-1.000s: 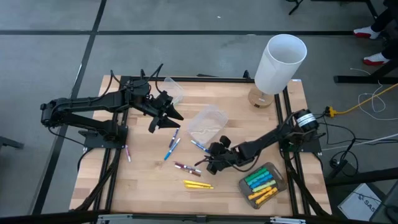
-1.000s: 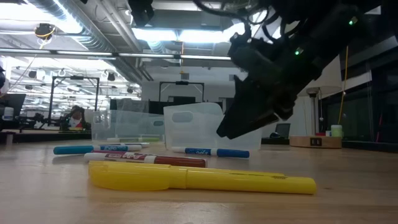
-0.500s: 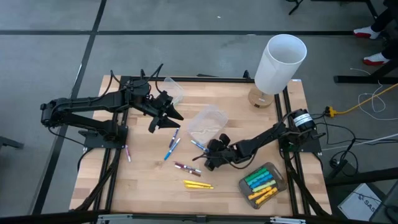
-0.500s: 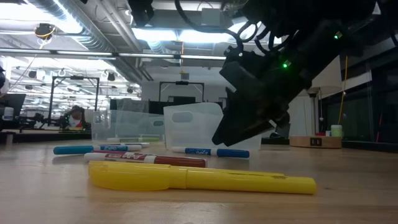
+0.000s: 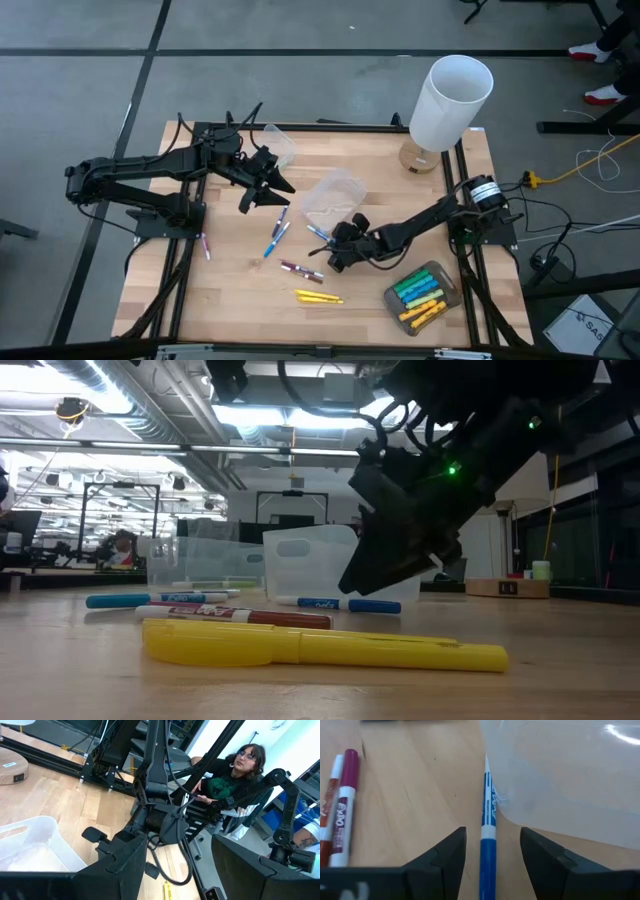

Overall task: Pick & Place Markers
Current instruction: Put the right blue marker into the transparent bin

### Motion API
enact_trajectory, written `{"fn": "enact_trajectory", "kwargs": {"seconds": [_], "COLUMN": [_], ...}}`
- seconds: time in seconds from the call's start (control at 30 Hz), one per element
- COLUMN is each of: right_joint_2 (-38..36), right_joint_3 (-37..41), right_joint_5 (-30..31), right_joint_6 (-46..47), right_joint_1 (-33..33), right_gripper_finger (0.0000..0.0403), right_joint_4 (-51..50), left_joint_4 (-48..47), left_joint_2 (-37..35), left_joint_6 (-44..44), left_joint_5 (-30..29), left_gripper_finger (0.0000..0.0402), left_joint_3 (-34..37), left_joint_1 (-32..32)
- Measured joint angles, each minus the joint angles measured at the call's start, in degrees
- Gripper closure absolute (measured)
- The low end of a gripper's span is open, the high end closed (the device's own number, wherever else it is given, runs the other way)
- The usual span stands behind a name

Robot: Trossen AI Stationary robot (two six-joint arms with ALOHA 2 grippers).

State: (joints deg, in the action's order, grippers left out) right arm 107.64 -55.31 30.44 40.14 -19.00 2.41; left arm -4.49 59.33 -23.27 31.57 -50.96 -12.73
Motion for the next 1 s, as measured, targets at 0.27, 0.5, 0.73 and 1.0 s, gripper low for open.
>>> {"fn": "enact_trajectory", "kwargs": {"seconds": [0.27, 0.5, 0.73, 1.0], "right_joint_2": [2.4, 2.5, 2.6, 2.6], "right_joint_3": [0.0, 0.0, 0.0, 0.0], "right_joint_5": [-1.1, -1.0, -0.8, -1.4], "right_joint_6": [0.2, 1.3, 1.6, 1.7], "right_joint_1": [0.0, 0.1, 0.1, 0.2], "right_gripper_finger": [0.0218, 0.0218, 0.0242, 0.0329], "right_joint_4": [2.6, 2.6, 2.2, 1.9], "left_joint_4": [0.0, 0.0, 0.0, 0.0], "left_joint_2": [-0.1, -0.1, -0.1, -0.1], "left_joint_6": [-0.2, -0.1, -0.5, -1.0], "left_joint_5": [0.0, 0.0, 0.0, 0.0], "left_gripper_finger": [0.0185, 0.0185, 0.0185, 0.0185], "left_joint_3": [0.0, 0.0, 0.0, 0.0], "left_joint_1": [0.0, 0.0, 0.0, 0.0]}}
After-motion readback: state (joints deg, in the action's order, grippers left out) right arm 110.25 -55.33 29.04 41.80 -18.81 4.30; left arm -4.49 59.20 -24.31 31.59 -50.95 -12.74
